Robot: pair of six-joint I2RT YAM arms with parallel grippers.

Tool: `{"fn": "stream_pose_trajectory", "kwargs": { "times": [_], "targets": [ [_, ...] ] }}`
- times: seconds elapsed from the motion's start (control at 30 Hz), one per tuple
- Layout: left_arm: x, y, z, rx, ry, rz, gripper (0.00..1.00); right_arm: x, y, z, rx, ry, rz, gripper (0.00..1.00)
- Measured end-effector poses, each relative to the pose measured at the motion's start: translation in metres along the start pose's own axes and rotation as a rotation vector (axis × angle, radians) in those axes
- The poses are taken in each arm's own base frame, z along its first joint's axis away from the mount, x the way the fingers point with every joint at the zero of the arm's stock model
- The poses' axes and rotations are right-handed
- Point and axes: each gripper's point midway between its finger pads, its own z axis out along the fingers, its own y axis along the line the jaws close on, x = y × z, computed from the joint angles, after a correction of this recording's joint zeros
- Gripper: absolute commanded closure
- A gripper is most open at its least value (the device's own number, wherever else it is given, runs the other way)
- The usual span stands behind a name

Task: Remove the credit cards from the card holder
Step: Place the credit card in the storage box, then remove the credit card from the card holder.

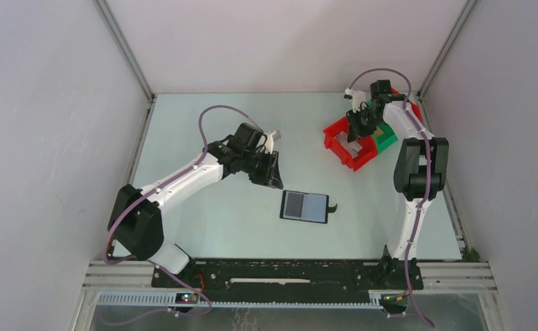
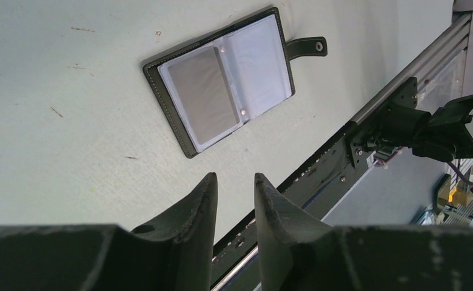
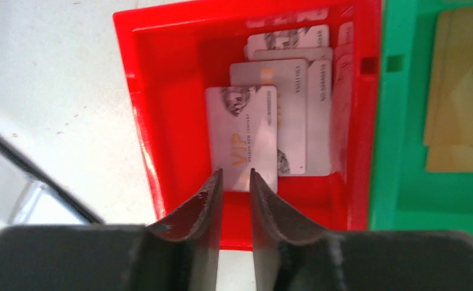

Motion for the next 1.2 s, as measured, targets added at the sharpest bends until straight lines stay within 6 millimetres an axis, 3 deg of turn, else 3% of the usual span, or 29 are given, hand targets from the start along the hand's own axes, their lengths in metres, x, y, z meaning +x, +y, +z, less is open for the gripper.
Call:
{"fn": "stream_pose_trajectory", "kwargs": {
  "times": [0.13, 0.2, 0.23, 0.4, 0.53, 0.6, 0.67, 0.77, 0.87, 0.97, 1.1, 1.2],
  "targets": [
    [0.0, -0.001, 0.0, 0.006, 0.003, 0.0, 0.63, -0.008, -0.012, -0.001, 0.065, -0.027, 0.007, 0.61],
    [0.0, -0.001, 0.0, 0.006, 0.002, -0.001, 0.6, -0.014, -0.018, -0.006, 0.11, -0.049, 0.008, 0.42],
    [0.0, -0.001, 0.0, 0.006, 0.001, -0.001, 0.58, -0.017, -0.02, -0.01, 0.129, -0.061, 0.011, 0.4],
    [-0.001, -0.003, -0.003, 0.009, -0.007, 0.001, 0.49, -0.038, -0.015, -0.056, 0.23, -0.179, 0.016, 0.38],
    [-0.004, -0.002, -0.003, -0.003, -0.024, 0.006, 0.42, -0.052, 0.016, -0.115, 0.29, -0.349, 0.04, 0.39],
    [-0.005, 0.001, -0.001, -0.018, -0.039, 0.002, 0.42, -0.051, 0.042, -0.135, 0.302, -0.425, 0.064, 0.4],
    [-0.004, 0.005, 0.002, -0.028, -0.046, -0.005, 0.42, -0.046, 0.072, -0.142, 0.275, -0.479, 0.091, 0.4],
    [0.0, 0.01, 0.006, -0.04, -0.045, -0.024, 0.42, -0.025, 0.119, -0.12, 0.182, -0.495, 0.15, 0.43],
    [-0.001, 0.012, 0.012, -0.036, -0.049, -0.042, 0.42, 0.024, 0.166, -0.071, 0.077, -0.397, 0.239, 0.46],
    [0.001, 0.016, 0.024, -0.029, -0.045, -0.073, 0.42, 0.079, 0.197, -0.03, 0.017, -0.274, 0.344, 0.52],
    [0.018, 0.025, 0.042, -0.038, 0.004, -0.121, 0.42, 0.134, 0.205, -0.003, 0.012, -0.175, 0.489, 0.53],
    [0.025, 0.025, 0.053, -0.041, 0.032, -0.133, 0.42, 0.15, 0.202, 0.002, 0.034, -0.164, 0.557, 0.53]
  ]
}}
